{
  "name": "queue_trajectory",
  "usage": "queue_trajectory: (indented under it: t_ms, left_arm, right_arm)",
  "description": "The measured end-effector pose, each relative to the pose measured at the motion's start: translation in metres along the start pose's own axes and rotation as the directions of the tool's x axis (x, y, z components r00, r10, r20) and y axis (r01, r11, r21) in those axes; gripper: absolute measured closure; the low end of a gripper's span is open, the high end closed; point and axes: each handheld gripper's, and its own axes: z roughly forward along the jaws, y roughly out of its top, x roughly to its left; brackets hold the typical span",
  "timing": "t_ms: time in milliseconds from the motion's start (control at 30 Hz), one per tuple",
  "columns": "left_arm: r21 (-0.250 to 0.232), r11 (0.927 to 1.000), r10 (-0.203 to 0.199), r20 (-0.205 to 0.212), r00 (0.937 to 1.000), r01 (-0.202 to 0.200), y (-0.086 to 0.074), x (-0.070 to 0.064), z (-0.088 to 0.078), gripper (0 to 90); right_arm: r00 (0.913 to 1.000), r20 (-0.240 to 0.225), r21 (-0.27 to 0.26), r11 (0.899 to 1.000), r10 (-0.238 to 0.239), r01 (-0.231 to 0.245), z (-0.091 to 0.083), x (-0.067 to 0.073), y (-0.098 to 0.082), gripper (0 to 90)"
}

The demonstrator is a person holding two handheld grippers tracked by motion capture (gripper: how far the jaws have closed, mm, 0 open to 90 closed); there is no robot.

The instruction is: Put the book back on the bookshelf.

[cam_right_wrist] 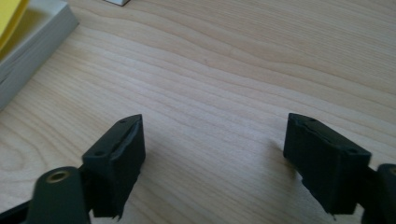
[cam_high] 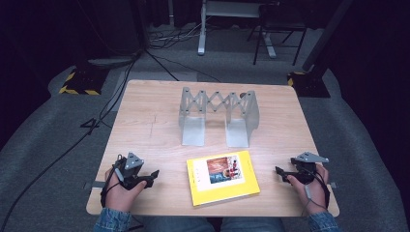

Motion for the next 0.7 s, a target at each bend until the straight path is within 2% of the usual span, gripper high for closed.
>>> queue_trajectory:
  t_ms: [67, 133, 267, 367, 467, 600, 700]
  left_arm:
    - [-0.004, 1.0000, -0.006, 0.014, 0.9999, 0.006, 0.003, -0.004, -0.001, 28.6]
    - [-0.011, 0.9999, -0.004, 0.036, 0.9993, 0.004, 0.008, -0.010, -0.002, 29.0]
    - [-0.017, 0.9997, 0.021, 0.090, 0.9957, -0.020, 0.016, -0.023, 0.000, 29.9]
    - [-0.019, 0.9996, 0.025, 0.132, 0.9909, -0.023, 0.019, -0.030, 0.007, 30.8]
    - [-0.009, 0.9999, 0.011, 0.177, 0.9842, -0.010, 0.018, -0.036, 0.015, 33.2]
    - [-0.017, 0.9997, 0.019, 0.200, 0.9796, -0.015, 0.023, -0.046, 0.023, 33.5]
    - [-0.019, 0.9997, 0.020, 0.226, 0.9738, -0.016, 0.026, -0.053, 0.029, 33.4]
  right_arm:
    - [0.9999, -0.011, 0.003, 1.000, -0.006, 0.006, -0.001, 0.001, 0.001, 26.0]
    - [0.9991, -0.016, 0.006, 0.999, -0.038, 0.038, -0.004, 0.009, 0.004, 25.5]
    - [0.9939, -0.058, 0.002, 0.996, -0.094, 0.094, -0.007, 0.029, 0.014, 26.8]
    - [0.9885, -0.076, 0.014, 0.991, -0.131, 0.132, -0.005, 0.041, 0.019, 28.7]
    - [0.9835, -0.095, 0.031, 0.987, -0.154, 0.158, -0.002, 0.050, 0.019, 29.7]
    - [0.9775, -0.121, 0.058, 0.982, -0.173, 0.181, 0.003, 0.058, 0.017, 30.3]
    - [0.9733, -0.144, 0.058, 0.980, -0.178, 0.188, 0.005, 0.063, 0.017, 30.4]
